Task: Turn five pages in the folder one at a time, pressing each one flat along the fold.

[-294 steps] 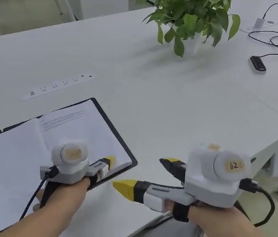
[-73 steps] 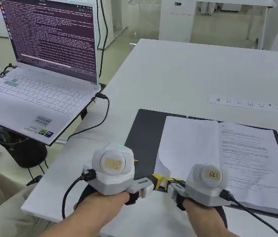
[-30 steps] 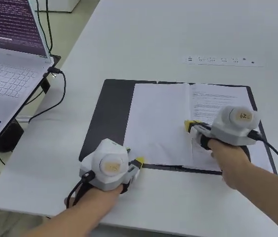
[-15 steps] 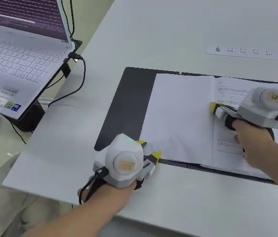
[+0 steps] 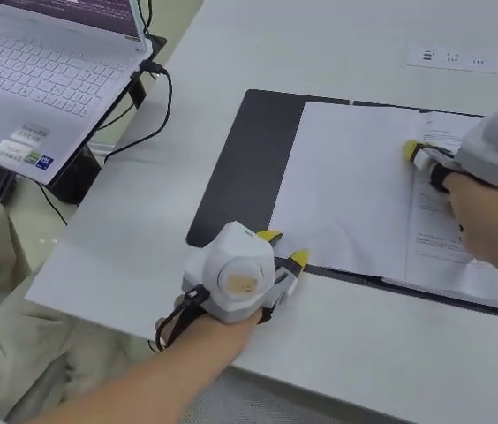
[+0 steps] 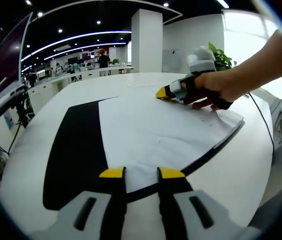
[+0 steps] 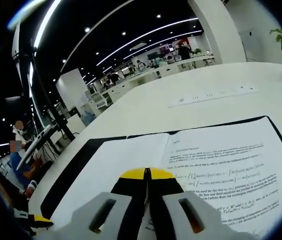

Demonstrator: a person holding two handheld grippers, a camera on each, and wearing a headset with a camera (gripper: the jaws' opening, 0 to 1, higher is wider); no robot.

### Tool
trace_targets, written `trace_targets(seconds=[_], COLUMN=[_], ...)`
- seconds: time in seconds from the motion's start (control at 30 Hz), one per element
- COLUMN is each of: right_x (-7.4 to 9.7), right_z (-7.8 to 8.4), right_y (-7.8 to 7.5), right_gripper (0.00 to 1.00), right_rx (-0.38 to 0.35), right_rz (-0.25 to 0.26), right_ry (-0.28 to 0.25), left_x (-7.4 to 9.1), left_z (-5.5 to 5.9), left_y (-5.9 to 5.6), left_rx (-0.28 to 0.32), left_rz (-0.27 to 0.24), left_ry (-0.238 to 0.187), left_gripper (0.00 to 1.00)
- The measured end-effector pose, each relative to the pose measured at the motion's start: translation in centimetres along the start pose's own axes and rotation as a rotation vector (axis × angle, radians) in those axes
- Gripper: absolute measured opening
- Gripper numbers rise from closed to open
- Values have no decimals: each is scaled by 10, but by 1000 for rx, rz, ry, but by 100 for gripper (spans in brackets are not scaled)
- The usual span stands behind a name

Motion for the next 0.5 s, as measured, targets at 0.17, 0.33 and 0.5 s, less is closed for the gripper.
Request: trace_targets(seconds=[0.17, 0.33, 0.5], right_x=[-18, -32, -49], right_z=[-6, -16, -24], right_y=[-11, -24, -43], right_gripper=[0, 0, 0], right_rx=[29, 69, 73], right_rz=[11, 39, 69], right_ry=[6, 9, -10], left_x=[0, 0, 1], left_z=[0, 0, 0], left_y=[0, 0, 0], left_rx=[1, 4, 4], left_rz=[0, 0, 0], left_ry=[-2, -5, -6], left_gripper=[23, 23, 23])
Point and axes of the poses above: the centre of the closed fingertips' face, and the gripper's own axes: x roughly backward along the fingers, y roughly to its left, z roughly out of its underside, the point moved 4 cm from there along x, roughly backward along the fingers, and after that the axes turned 11 degrees about x, right-handed, at the moved point
